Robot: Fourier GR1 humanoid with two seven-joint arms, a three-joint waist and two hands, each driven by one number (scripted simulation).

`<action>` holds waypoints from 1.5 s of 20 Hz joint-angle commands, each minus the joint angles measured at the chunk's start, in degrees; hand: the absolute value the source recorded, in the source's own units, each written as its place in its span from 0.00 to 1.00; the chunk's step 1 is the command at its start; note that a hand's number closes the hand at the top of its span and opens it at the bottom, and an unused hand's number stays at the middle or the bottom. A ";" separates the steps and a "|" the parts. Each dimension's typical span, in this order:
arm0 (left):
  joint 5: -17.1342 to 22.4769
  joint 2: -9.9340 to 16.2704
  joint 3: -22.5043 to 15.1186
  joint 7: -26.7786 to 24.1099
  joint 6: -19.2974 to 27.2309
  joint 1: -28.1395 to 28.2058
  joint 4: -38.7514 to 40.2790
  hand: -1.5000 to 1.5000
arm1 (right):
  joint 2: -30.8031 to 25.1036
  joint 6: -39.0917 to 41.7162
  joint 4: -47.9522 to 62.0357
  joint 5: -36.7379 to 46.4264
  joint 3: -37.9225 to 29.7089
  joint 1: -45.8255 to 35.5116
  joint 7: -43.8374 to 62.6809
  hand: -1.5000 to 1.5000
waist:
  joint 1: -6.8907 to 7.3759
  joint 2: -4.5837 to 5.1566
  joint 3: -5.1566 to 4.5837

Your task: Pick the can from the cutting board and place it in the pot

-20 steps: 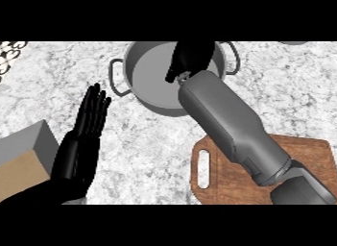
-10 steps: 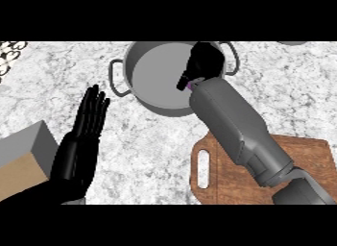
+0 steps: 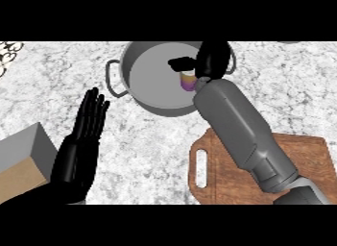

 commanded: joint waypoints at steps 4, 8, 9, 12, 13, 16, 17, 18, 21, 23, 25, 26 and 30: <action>0.75 3.08 5.61 -2.11 -1.71 1.16 7.90 0.50 | 0.18 -10.14 -1.67 -8.01 -4.50 3.94 -9.73 0.00 | -1.46 0.22 -1.64; 0.44 3.03 6.43 -2.45 -1.33 2.51 7.05 0.50 | 0.18 -11.12 -4.58 -11.54 -7.19 8.57 -19.26 0.00 | -2.20 0.09 -1.58; 2.16 4.37 8.65 -2.95 -2.95 2.25 7.63 0.50 | -0.84 -9.73 -5.25 -12.64 -7.87 8.96 -20.41 0.00 | -2.47 0.11 -1.61; 0.46 2.08 6.12 -4.25 -1.86 3.54 9.21 0.50 | 0.16 -9.02 -7.49 -14.77 -7.52 12.31 -25.34 0.00 | -3.25 -0.25 -1.62; 1.12 3.07 7.61 -4.16 -2.72 2.88 9.39 0.50 | -0.72 -8.85 -6.12 -13.89 -8.28 9.01 -23.81 0.00 | -3.14 -0.31 -1.68; 0.19 2.84 6.54 -4.85 -2.61 5.09 7.61 0.50 | 0.15 -8.47 -8.25 -16.64 -8.81 13.66 -28.41 0.00 | -3.27 -0.58 -1.64; 1.49 2.75 7.78 -5.12 -3.30 4.14 9.20 0.50 | -2.34 -5.40 -9.12 -17.94 -9.50 15.38 -29.35 0.00 | -3.96 -0.50 -1.65; 1.60 2.79 8.98 -4.54 -3.08 2.69 9.64 0.50 | -2.05 -5.21 -10.13 -17.80 -8.99 16.04 -29.75 0.00 | -4.34 -0.64 -1.67; 0.60 2.53 7.96 -5.34 -3.05 4.43 8.73 0.50 | -5.57 -3.15 -9.89 -20.08 -11.83 15.78 -31.49 0.00 | -3.84 -0.55 -1.66; -0.82 1.63 7.71 -3.99 -2.00 2.00 10.22 0.50 | -4.02 -4.26 -10.87 -20.33 -11.62 17.66 -32.91 0.00 | -4.36 -0.69 -1.65; 1.50 2.79 8.87 -3.61 -4.12 3.21 8.55 0.50 | -4.18 -5.84 -11.21 -21.48 -13.38 18.07 -35.18 0.00 | -3.77 -0.65 -1.66; -0.17 0.50 7.00 -7.39 -2.67 5.23 11.10 0.50 | -6.31 -4.88 -14.41 -21.95 -13.96 17.97 -34.40 0.00 | -4.72 -0.88 -1.71; -0.21 1.37 7.50 -7.13 -3.66 6.09 10.89 0.50 | -8.79 -3.96 -14.78 -24.28 -16.93 19.97 -35.15 0.00 | -4.36 -0.74 -1.71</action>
